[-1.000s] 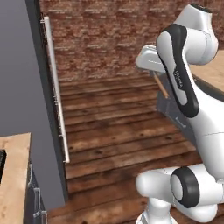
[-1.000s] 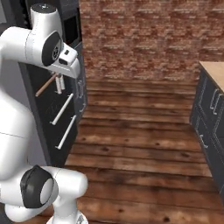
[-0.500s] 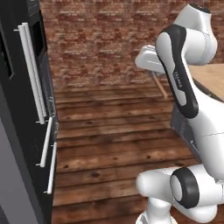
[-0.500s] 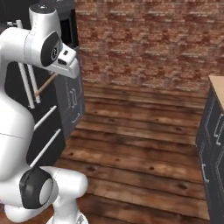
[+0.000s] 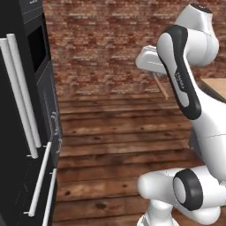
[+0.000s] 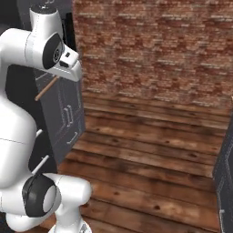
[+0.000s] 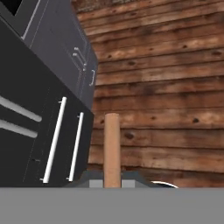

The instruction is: Take a straw from the drawer in front and place it inside the glass cup on the dining counter.

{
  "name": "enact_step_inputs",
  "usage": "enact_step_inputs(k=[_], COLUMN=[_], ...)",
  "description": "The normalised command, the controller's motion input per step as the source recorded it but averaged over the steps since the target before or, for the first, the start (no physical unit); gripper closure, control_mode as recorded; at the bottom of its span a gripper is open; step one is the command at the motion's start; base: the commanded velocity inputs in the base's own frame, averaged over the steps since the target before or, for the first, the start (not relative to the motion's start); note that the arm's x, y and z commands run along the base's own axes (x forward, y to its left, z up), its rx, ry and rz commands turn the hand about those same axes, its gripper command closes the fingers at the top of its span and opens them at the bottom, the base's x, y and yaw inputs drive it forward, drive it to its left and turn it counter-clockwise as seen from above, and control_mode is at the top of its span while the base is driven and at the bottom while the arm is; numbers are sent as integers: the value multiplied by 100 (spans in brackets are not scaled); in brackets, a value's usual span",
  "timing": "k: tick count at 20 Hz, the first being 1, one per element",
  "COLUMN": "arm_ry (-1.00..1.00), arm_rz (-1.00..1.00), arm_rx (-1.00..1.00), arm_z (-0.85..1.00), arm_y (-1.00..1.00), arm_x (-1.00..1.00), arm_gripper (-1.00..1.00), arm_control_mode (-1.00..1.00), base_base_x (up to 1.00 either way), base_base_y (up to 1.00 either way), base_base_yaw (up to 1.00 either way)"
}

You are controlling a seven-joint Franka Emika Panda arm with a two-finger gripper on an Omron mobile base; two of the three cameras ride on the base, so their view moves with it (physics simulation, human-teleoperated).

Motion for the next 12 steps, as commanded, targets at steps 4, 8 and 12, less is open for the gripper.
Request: enact_step_inputs(k=[4,8,12], arm_ry=[0,0,0], arm_rz=[0,0,0], arm_rx=[0,0,0], arm_z=[0,0,0], arm_y=[0,0,0], arm_x=[0,0,0], arm_gripper=[100,100,100], arm_control_mode=[100,100,100], base_base_x=[100,100,100], base_base_y=[-38,-44,-37], base_base_yaw=[14,14,13])
